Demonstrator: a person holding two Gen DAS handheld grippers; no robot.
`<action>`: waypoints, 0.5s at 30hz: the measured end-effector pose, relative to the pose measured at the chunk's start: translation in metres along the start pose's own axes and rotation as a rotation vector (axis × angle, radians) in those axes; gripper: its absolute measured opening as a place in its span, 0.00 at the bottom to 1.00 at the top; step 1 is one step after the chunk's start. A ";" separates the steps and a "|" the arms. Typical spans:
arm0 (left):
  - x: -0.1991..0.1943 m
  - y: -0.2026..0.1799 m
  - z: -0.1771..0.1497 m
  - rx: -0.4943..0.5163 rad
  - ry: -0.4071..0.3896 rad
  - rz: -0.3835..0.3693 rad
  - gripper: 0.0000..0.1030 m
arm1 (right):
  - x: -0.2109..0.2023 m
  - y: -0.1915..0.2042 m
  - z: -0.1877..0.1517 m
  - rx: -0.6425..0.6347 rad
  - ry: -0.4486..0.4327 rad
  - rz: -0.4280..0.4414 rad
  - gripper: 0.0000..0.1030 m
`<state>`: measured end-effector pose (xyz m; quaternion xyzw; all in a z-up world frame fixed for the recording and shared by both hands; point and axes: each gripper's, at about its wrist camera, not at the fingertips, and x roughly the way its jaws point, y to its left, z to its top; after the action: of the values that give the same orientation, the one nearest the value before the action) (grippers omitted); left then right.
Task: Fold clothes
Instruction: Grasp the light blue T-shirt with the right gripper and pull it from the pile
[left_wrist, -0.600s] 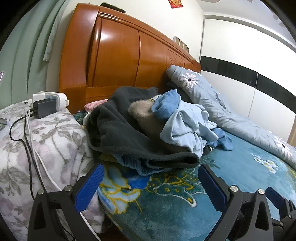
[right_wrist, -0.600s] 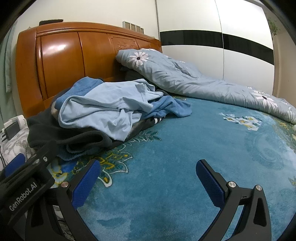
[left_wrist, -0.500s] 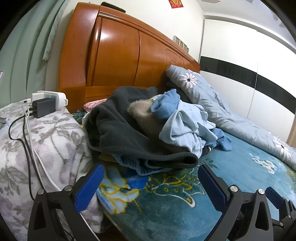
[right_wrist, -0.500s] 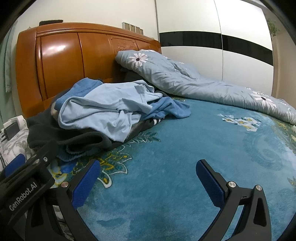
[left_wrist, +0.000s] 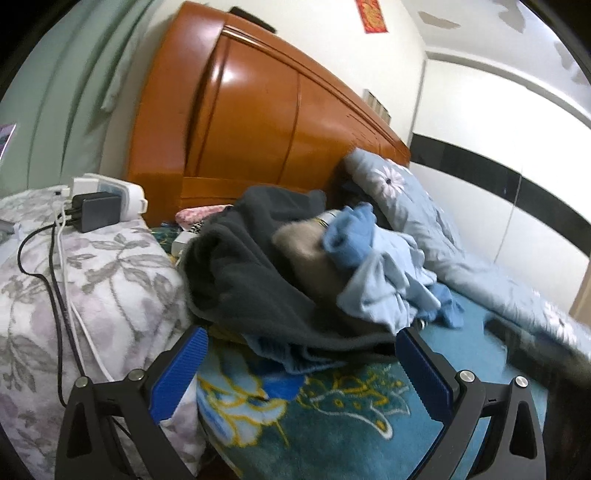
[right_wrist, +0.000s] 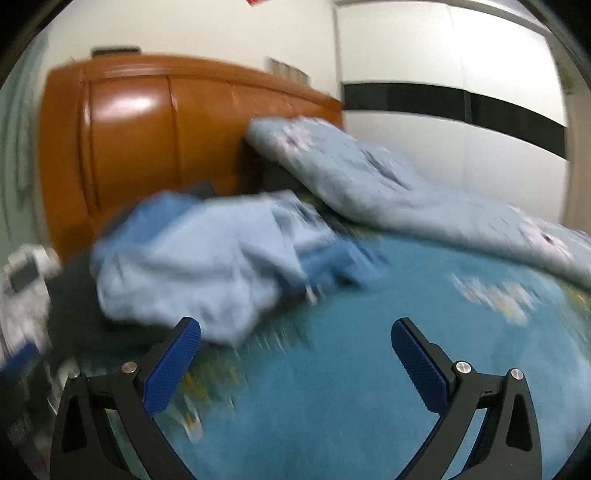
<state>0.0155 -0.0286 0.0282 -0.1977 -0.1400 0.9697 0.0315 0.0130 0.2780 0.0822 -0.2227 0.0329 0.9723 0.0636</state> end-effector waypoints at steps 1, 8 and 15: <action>0.001 0.003 0.002 -0.017 -0.002 -0.012 1.00 | 0.012 0.002 0.014 -0.013 0.010 0.044 1.00; 0.007 0.002 0.003 -0.028 -0.021 -0.052 1.00 | 0.124 0.004 0.048 0.138 0.349 0.296 0.97; 0.020 -0.005 0.001 -0.003 0.020 -0.058 1.00 | 0.177 -0.008 0.032 0.426 0.448 0.464 0.50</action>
<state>-0.0029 -0.0220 0.0234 -0.2035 -0.1469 0.9661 0.0609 -0.1582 0.3081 0.0335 -0.3979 0.2968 0.8595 -0.1219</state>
